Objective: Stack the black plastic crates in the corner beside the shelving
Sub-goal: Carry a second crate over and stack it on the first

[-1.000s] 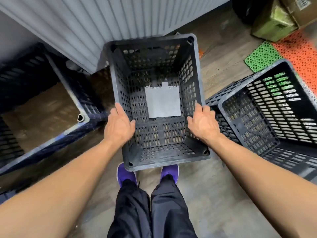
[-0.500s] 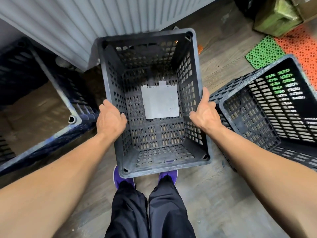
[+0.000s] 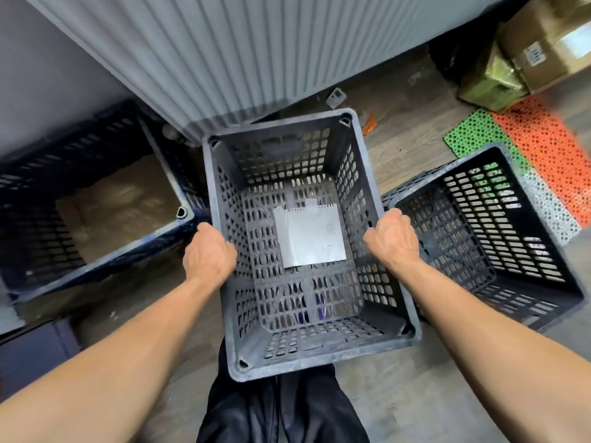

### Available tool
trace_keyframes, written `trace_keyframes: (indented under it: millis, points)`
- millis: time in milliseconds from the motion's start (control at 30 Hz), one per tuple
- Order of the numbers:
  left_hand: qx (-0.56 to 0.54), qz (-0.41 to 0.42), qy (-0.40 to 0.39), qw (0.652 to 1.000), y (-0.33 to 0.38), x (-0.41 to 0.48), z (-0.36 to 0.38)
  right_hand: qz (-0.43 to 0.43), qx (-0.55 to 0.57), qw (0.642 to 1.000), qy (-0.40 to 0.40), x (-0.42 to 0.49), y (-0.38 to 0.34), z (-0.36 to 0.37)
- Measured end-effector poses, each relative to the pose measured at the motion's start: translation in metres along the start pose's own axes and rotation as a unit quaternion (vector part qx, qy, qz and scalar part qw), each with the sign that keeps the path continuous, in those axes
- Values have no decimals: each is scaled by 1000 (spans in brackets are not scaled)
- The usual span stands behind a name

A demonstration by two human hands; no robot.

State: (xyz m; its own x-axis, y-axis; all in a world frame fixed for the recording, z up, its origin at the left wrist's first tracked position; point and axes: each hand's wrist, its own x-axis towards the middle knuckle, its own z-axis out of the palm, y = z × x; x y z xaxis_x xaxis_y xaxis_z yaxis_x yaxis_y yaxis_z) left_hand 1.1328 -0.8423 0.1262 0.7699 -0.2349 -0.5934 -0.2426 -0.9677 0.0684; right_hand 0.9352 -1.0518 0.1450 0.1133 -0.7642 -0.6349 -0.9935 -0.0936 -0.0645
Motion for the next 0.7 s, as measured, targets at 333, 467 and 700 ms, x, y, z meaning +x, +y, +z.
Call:
trace_keyframes:
  millis: [333, 467, 700]
  points:
    - [-59, -26, 26, 998, -43, -110, -104, -52, 19, 998, 32, -111, -28, -97]
    - [-90, -75, 49, 992, -63, -141, -148, -104, -8, 994, 39, -151, -55, -127]
    - [-142, -146, 82, 976, -127, -178, -206, -214, -44, 975, 46, -214, -119, -147]
